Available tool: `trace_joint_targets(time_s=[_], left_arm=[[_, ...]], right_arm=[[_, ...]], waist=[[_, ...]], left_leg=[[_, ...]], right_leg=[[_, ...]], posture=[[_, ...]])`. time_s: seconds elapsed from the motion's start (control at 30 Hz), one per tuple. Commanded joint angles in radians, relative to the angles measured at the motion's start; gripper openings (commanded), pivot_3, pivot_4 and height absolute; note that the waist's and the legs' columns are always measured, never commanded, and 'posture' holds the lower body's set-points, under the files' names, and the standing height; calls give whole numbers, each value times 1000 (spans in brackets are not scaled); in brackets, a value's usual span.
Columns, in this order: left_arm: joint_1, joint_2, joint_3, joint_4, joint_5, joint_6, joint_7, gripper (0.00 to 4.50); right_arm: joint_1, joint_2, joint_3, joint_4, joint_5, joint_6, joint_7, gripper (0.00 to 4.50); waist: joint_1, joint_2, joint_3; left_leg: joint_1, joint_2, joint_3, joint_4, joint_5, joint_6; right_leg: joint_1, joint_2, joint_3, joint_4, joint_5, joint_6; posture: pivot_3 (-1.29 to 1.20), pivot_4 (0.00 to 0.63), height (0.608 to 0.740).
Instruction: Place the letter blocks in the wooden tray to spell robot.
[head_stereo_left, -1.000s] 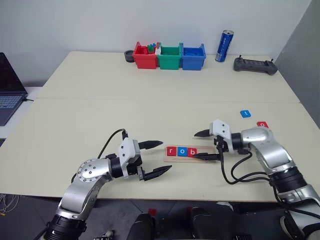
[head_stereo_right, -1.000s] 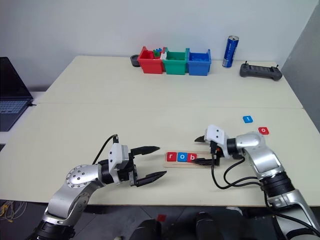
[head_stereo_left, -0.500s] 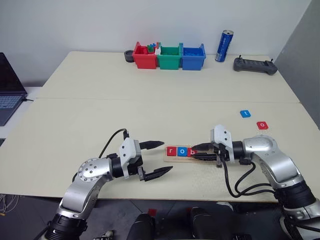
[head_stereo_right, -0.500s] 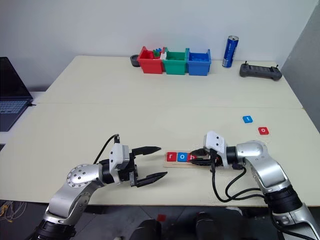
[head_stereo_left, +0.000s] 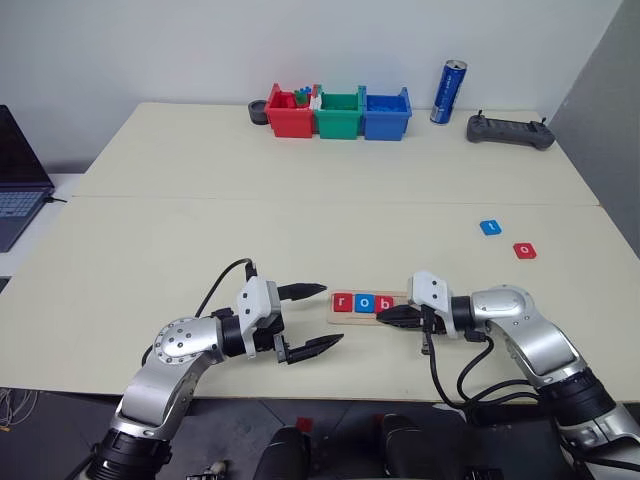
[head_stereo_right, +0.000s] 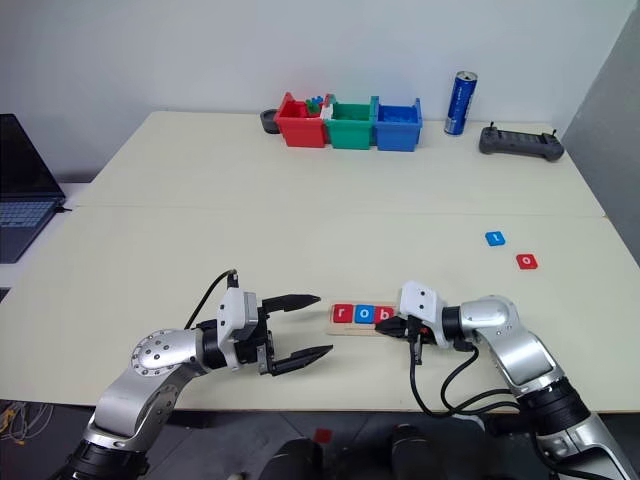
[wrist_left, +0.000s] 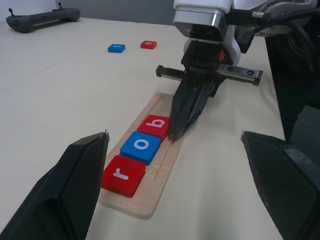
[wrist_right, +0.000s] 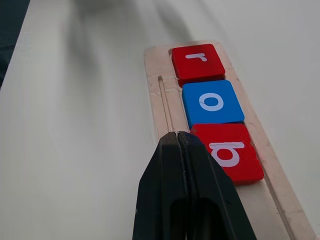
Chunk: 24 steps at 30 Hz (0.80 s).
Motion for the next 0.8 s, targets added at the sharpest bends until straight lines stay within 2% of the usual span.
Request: trace_joint_targets(time_s=[0.03, 0.27, 0.4, 0.43, 0.5, 0.67, 0.8], left_arm=[[11, 10, 16, -49, -9, -5, 5, 4500], [10, 12, 17, -46, -9, -6, 2, 4500], [2, 9, 18, -43, -9, -7, 3, 4500], [1, 9, 19, -43, -9, -8, 3, 4500], [-2, 7, 21, -41, -10, -12, 4, 4500], [-25, -9, 15, -45, -15, -6, 15, 4500], [-56, -31, -6, -36, -16, -2, 21, 4500]], right_arm=[[-24, 4, -9, -9, 0, -19, 1, 54], [-16, -18, -42, -80, 64, 55, 28, 54], [-15, -55, -128, -164, 156, 198, 7, 54], [-17, -60, -170, -176, 180, 240, -21, 207], [-8, -63, -264, -197, 216, 315, -93, 604], [117, -58, -419, -224, 143, 322, -307, 2290], [176, 16, -519, -210, 88, 331, -529, 3626]], waist=[[0, 0, 0], [1, 0, 0], [2, 0, 0], [2, 0, 0], [3, 0, 0], [11, 0, 0], [19, 0, 0]], left_leg=[[0, 0, 0, 0, 0, 0], [0, 0, 0, 0, 0, 0], [-1, 0, -1, 0, 0, 0], [-1, 0, -1, 0, 0, 0], [-1, 0, -2, 0, 0, 0], [-4, 0, -3, 0, 0, 0], [-6, -1, -4, 0, 0, 0]], right_leg=[[0, 0, 0, 0, 0, 0], [0, 0, 0, 0, 0, 0], [0, 0, 0, 0, 0, 0], [0, 0, 0, 0, 0, 0], [0, 0, -1, -1, 0, 0], [0, 0, -3, -2, 0, -1], [-2, 0, -3, -2, 2, -4]], posture=[[0, 150, 740], [0, 150, 740], [0, 150, 740], [0, 150, 740], [0, 150, 740], [0, 150, 740], [0, 150, 740]])
